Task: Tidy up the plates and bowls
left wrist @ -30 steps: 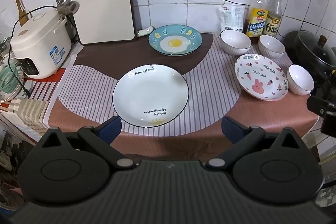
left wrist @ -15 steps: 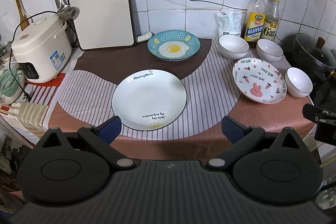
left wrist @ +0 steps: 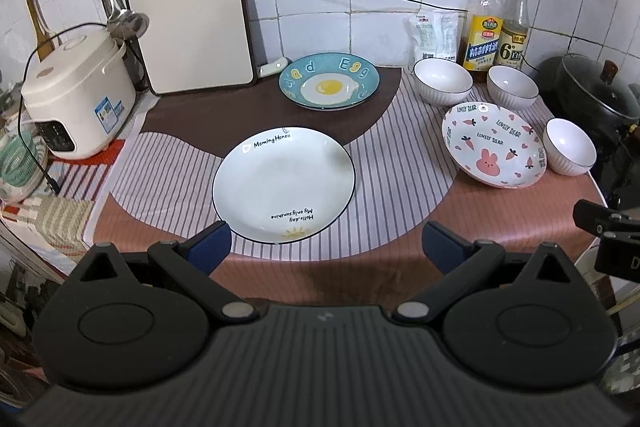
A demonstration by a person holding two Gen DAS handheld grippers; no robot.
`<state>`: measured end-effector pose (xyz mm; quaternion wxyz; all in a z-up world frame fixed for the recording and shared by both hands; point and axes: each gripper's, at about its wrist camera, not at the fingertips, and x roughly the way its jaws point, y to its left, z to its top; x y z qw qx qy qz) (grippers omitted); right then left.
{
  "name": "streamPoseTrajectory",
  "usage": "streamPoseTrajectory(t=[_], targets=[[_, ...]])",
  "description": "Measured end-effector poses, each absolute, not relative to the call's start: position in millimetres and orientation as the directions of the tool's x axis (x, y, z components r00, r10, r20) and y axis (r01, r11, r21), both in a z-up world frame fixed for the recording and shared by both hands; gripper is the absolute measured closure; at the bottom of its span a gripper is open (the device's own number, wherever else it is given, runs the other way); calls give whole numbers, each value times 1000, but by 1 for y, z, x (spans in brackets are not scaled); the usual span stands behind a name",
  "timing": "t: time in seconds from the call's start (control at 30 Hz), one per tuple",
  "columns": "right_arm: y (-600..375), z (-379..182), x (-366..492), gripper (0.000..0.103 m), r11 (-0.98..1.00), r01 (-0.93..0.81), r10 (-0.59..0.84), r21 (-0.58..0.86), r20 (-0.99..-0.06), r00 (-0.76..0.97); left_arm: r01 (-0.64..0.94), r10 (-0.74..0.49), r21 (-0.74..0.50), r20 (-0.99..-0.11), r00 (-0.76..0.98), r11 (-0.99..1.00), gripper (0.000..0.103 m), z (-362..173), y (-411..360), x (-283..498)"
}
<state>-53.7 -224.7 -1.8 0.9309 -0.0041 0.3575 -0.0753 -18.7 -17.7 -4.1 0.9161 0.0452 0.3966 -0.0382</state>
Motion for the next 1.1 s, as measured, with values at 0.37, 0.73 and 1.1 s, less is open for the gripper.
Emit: streamPoseTrajectory(t=[0.37,0.73,1.1], targets=[[-222,-1,-56,1,991,117,-131,-65,-655,744,129,-38,69,-727,685,989,0,-5,-24,-23],[-223,-4,-57,1,991,119,-132,-64,-659,740,129,-42,61,-736,676,990,0,-9,-23,-23],[-223,-6,-53,1,990,124,-137,-68,-667,732,117,-40,51,-748,662,992,0,-14,-20,-21]])
